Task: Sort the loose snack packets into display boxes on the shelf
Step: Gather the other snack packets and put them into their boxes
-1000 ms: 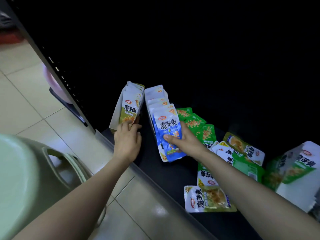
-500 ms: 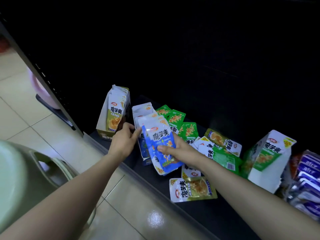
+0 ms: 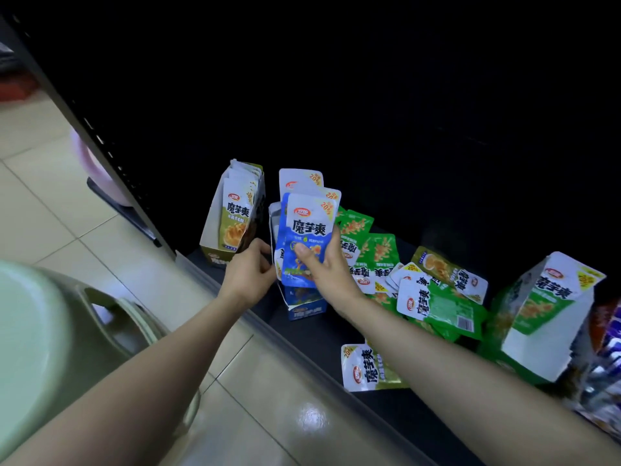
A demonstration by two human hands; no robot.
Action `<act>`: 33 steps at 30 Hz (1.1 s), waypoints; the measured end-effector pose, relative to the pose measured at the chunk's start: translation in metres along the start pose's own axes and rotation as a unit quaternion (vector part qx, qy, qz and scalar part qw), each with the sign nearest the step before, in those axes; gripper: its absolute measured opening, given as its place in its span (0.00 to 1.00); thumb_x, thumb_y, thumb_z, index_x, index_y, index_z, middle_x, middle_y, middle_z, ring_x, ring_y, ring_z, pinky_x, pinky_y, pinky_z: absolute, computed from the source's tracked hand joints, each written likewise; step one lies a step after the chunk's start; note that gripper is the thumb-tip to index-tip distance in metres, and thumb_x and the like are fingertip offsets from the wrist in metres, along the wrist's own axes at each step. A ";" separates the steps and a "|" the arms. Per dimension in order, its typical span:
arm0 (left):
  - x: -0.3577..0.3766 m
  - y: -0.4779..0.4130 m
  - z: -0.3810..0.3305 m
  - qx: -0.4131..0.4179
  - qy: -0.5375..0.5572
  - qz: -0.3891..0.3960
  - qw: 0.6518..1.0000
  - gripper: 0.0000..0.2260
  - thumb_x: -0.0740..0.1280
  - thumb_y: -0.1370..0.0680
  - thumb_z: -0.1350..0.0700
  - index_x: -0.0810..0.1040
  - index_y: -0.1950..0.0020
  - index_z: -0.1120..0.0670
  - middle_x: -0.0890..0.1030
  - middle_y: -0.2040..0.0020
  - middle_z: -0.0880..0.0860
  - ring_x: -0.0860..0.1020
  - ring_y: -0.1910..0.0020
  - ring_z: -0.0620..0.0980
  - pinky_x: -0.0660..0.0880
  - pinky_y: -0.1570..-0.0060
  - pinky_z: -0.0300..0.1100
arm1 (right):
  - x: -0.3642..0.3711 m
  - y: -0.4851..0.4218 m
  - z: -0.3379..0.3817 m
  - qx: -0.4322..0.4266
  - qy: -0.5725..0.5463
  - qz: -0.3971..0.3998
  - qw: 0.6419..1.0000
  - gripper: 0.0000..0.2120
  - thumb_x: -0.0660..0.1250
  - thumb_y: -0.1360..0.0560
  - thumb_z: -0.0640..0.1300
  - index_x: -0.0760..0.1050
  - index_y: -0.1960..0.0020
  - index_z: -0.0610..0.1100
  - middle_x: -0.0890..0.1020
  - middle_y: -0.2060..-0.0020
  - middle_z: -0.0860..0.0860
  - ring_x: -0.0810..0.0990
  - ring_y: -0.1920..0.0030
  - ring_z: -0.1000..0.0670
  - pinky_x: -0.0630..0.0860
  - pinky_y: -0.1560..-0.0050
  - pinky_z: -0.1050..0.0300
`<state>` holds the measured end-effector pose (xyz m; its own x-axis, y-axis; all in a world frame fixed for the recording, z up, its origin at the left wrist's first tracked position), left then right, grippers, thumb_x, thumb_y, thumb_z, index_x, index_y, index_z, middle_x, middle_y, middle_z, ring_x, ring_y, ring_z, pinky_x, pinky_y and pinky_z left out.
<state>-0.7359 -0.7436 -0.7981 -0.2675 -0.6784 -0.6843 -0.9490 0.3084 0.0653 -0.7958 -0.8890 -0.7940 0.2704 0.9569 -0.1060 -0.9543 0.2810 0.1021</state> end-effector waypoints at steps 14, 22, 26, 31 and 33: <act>0.006 0.012 -0.022 0.087 -0.009 0.024 0.996 0.12 0.68 0.24 0.56 0.68 0.46 0.53 0.76 0.62 0.49 0.77 0.64 0.48 0.74 0.62 0.48 | -0.006 0.003 0.001 -0.138 0.300 -0.053 0.942 0.36 0.54 0.29 0.68 0.68 0.33 0.43 0.65 0.42 0.53 0.58 0.38 0.53 0.56 0.42 0.59; 0.007 0.016 -0.021 0.079 0.003 0.020 0.997 0.32 0.71 0.27 0.58 0.56 0.30 0.52 0.75 0.59 0.42 0.79 0.63 0.43 0.76 0.60 0.48 | -0.015 0.008 -0.008 -0.141 0.323 0.004 0.936 0.30 0.61 0.22 0.54 0.56 0.23 0.53 0.39 0.23 0.52 0.42 0.24 0.57 0.52 0.28 0.47; 0.017 0.017 -0.018 0.063 -0.017 0.051 0.997 0.34 0.70 0.26 0.59 0.52 0.26 0.51 0.78 0.62 0.46 0.80 0.62 0.47 0.78 0.58 0.53 | -0.015 0.007 -0.008 -0.120 0.243 0.063 0.961 0.41 0.67 0.22 0.45 0.41 0.22 0.60 0.48 0.22 0.51 0.49 0.33 0.73 0.63 0.33 0.54; 0.006 0.014 -0.016 0.055 -0.040 -0.012 0.998 0.30 0.67 0.25 0.61 0.56 0.27 0.53 0.80 0.55 0.51 0.79 0.60 0.53 0.69 0.66 0.45 | -0.001 0.005 -0.018 -0.067 0.179 0.143 0.971 0.40 0.66 0.21 0.43 0.42 0.21 0.59 0.69 0.32 0.61 0.71 0.37 0.62 0.73 0.38 0.55; -0.004 0.014 -0.012 0.057 -0.063 -0.054 0.995 0.28 0.67 0.25 0.62 0.58 0.28 0.53 0.80 0.46 0.55 0.80 0.54 0.58 0.66 0.62 0.45 | 0.010 0.002 -0.017 -0.061 0.167 0.157 0.971 0.40 0.65 0.20 0.42 0.41 0.22 0.61 0.68 0.29 0.59 0.72 0.35 0.59 0.72 0.36 0.54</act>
<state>-0.7499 -0.7446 -0.7857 -0.1355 -0.6248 -0.7689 -0.9440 0.3170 -0.0912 -0.7973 -0.8802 -0.8119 -0.0737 0.9106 -0.4067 -0.9966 -0.0517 0.0647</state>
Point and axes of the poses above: each hand's wrist, its own y-axis away from the middle knuckle, its own x-axis out of the palm, z = x × y, the point moved 9 cm from there along -y, towards the middle knuckle
